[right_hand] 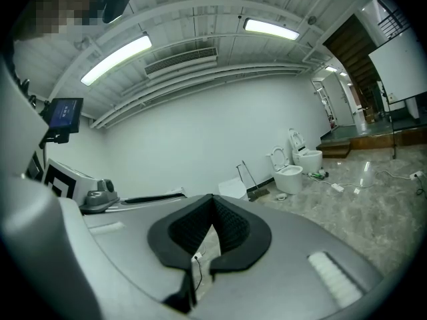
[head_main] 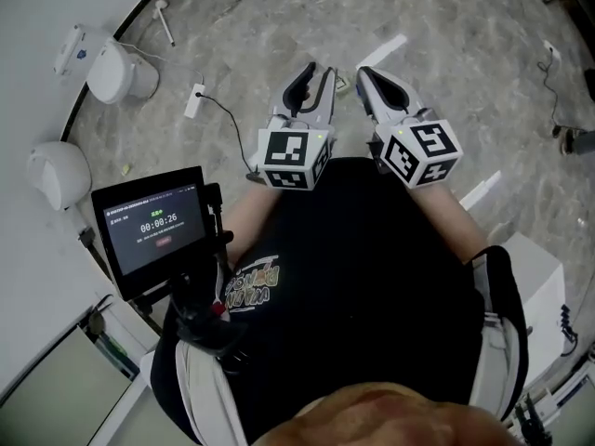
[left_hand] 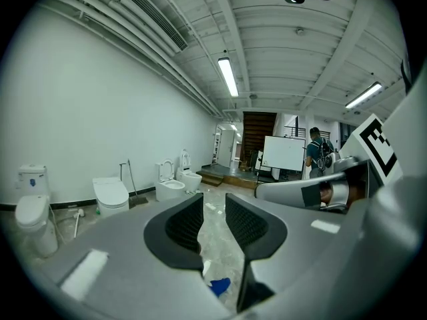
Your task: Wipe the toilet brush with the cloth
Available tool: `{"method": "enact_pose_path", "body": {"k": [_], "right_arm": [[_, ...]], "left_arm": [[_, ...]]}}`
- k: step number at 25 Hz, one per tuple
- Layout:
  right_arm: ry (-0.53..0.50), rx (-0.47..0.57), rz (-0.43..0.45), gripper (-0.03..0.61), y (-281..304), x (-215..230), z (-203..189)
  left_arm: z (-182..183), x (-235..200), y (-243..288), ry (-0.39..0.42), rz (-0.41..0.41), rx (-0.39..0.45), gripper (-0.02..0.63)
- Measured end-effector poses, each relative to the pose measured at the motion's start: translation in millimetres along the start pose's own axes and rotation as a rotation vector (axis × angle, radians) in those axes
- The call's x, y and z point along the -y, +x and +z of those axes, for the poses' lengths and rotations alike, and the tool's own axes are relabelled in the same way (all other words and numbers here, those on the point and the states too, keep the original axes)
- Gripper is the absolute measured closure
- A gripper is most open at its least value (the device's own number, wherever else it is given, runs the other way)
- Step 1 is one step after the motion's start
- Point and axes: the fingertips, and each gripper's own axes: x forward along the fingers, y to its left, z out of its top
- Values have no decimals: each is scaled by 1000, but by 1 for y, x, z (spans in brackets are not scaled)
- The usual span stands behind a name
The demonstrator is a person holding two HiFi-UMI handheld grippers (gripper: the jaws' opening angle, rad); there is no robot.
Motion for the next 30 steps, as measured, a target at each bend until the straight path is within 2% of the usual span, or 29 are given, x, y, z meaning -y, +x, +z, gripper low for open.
{"method": "enact_pose_path", "body": {"k": [14,30], "right_arm": [[4,1,2,575,1,3,-1],[9,-2,2,575,1,4,0]], "left_arm": [[0,0,1,12,0,6,511],[-3,-10,3,-50,22,-6,520]]}}
